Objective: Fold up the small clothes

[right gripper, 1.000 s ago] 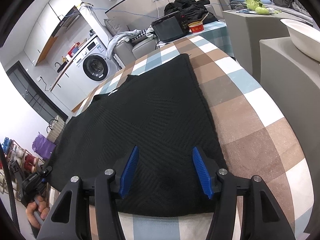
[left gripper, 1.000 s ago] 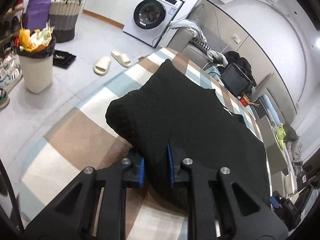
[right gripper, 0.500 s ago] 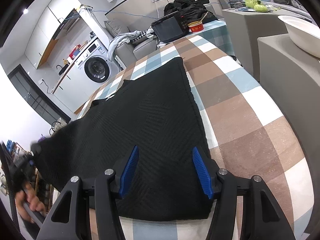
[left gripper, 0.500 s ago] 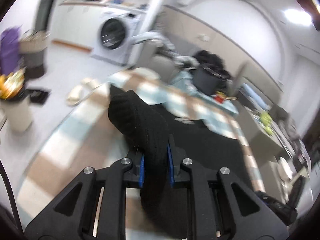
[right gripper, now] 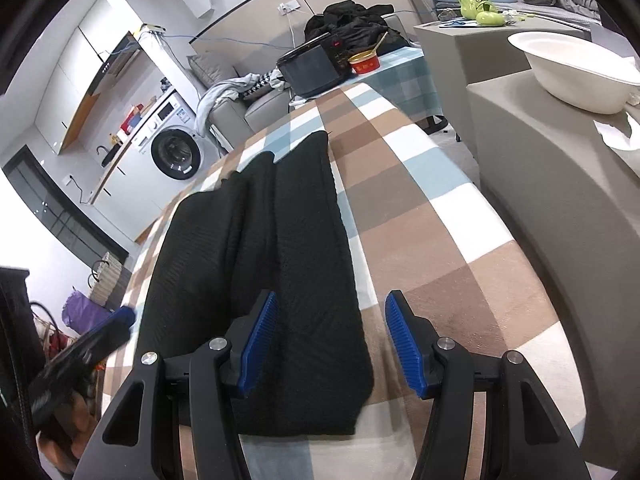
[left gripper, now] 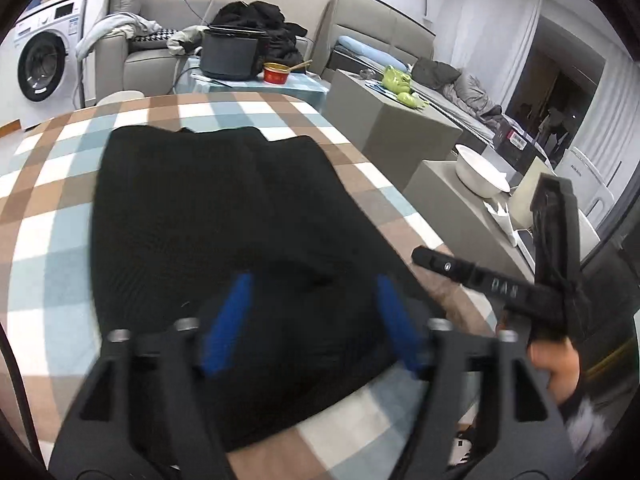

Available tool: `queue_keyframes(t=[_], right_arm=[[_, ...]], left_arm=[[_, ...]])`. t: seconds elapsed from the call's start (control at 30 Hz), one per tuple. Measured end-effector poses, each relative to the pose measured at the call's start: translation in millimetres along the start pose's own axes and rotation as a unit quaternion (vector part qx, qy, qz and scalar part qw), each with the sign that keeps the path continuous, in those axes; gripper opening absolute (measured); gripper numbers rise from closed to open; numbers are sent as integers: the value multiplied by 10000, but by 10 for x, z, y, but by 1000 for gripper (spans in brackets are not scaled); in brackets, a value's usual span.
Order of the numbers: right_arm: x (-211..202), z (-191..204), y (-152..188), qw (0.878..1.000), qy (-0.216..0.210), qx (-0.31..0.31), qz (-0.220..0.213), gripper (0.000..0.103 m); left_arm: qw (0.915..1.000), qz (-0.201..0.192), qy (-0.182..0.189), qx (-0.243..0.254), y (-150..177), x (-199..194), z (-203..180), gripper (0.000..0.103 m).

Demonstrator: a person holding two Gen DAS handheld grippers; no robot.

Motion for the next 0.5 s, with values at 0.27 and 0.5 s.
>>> queue_keyframes(t=[0.27,0.5], right_arm=[[96,308,23,9970,-539,-392,400,57],[275,638,171,9878,-898,-751,1022,57]], left_arm=[[9956,-209,-674,-614,316,-266,853,73],[9931,-59,-818,-842,494,-197,1206,73]])
Point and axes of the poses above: each gripper's, at about its wrist camera, not at the fingertips, and x roughly the way its jaws point, z to its left, y to its underside, the point moved 7 cm from there along x, roughly the way its jaws point, and after that the axes turned 15 degrees about z, right-handed, at the moved point
